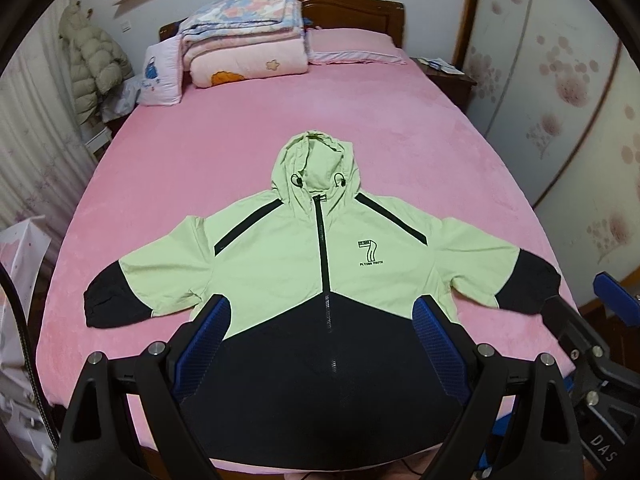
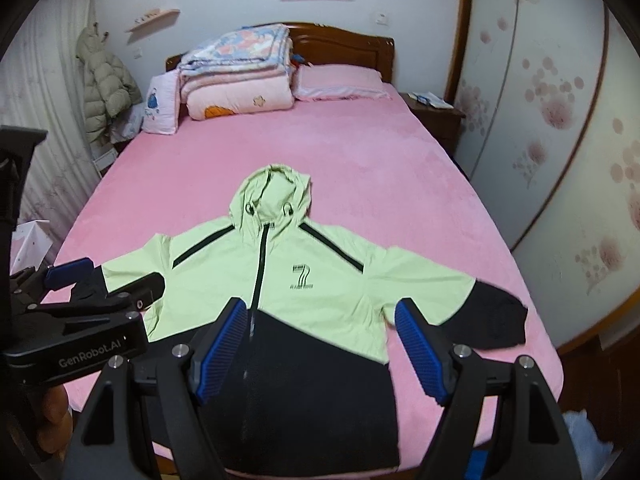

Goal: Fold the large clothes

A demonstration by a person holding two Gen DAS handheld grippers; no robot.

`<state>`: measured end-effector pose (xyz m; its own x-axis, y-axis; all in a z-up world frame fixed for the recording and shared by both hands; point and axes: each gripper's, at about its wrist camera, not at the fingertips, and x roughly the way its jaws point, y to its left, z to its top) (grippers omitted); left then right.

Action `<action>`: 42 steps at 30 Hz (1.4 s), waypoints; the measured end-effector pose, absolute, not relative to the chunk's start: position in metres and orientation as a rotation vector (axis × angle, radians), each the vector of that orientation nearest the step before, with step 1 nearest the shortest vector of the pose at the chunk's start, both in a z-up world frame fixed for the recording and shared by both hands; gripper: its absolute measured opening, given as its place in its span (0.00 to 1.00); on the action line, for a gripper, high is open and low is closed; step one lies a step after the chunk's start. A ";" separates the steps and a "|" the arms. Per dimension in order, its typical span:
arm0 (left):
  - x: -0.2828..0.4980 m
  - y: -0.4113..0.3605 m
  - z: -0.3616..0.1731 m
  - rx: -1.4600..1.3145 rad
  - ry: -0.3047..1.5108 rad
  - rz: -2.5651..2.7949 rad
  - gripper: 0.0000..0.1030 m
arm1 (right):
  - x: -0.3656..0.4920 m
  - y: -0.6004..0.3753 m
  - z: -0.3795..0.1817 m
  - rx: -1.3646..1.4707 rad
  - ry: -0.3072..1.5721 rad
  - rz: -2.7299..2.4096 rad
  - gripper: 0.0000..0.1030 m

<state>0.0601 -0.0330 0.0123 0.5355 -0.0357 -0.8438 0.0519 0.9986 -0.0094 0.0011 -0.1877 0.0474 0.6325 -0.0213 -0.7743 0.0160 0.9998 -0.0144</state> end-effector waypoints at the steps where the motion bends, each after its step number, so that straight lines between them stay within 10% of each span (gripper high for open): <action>1: 0.063 -0.038 0.012 0.014 1.012 -0.043 0.89 | 0.005 -0.193 0.048 -0.006 0.884 -0.011 0.75; 21: 0.133 -0.179 0.027 0.084 0.946 0.002 0.89 | 0.067 -0.357 0.027 0.102 0.889 -0.017 0.75; 42: 0.207 -0.394 -0.132 0.307 0.994 -0.298 0.80 | 0.087 -0.588 -0.152 0.274 1.136 -0.372 0.74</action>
<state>0.2072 -0.3938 -0.1316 0.5123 -0.1051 -0.8524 0.3815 0.9170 0.1162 0.0874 -0.5883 -0.1523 0.3704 -0.1481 -0.9170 0.4226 0.9060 0.0243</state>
